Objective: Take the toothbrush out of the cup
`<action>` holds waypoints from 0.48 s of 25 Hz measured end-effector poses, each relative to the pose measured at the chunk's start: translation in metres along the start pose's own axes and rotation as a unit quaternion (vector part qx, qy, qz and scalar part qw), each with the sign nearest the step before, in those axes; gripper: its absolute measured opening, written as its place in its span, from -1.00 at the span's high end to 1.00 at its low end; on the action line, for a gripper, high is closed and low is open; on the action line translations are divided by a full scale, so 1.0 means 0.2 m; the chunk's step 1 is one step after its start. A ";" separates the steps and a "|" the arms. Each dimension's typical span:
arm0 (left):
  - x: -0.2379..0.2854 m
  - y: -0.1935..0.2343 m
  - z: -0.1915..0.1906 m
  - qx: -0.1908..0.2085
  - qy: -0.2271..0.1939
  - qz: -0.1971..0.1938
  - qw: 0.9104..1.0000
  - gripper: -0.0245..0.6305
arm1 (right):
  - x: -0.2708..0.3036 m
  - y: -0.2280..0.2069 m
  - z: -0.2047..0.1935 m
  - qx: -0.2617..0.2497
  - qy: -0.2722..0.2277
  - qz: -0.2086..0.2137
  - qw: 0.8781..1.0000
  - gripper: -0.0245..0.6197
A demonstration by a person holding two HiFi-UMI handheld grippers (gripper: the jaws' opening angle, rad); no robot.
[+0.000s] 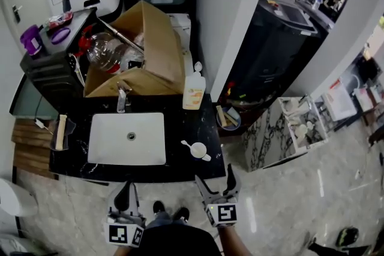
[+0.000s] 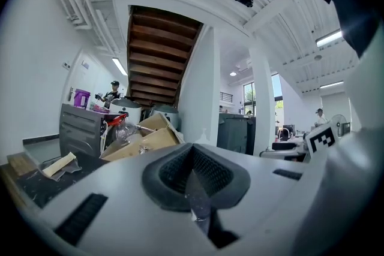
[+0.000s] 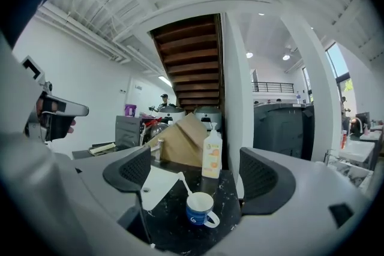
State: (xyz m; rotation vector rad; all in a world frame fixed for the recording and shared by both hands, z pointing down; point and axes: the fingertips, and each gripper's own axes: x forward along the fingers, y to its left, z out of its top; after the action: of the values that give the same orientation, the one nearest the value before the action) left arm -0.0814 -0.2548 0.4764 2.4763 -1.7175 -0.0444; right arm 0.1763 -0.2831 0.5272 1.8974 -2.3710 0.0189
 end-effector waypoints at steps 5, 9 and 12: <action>0.00 0.09 -0.03 -0.014 0.006 0.024 1.000 0.91 | 0.19 0.06 -0.19 0.002 0.044 0.026 0.999 -0.47; 0.00 0.13 -0.04 -0.010 0.010 0.039 0.999 0.91 | 0.33 0.07 -0.33 -0.001 0.076 0.042 0.996 -0.47; 0.00 0.15 -0.05 -0.005 0.012 0.047 0.999 0.91 | 0.44 0.08 -0.43 -0.008 0.098 0.055 0.994 -0.47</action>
State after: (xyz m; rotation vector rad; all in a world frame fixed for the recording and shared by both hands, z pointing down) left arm -0.1089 -0.2639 0.4893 2.3767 -1.8161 -0.0125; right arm 0.1483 -0.3580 0.6209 1.6702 -2.3322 0.1849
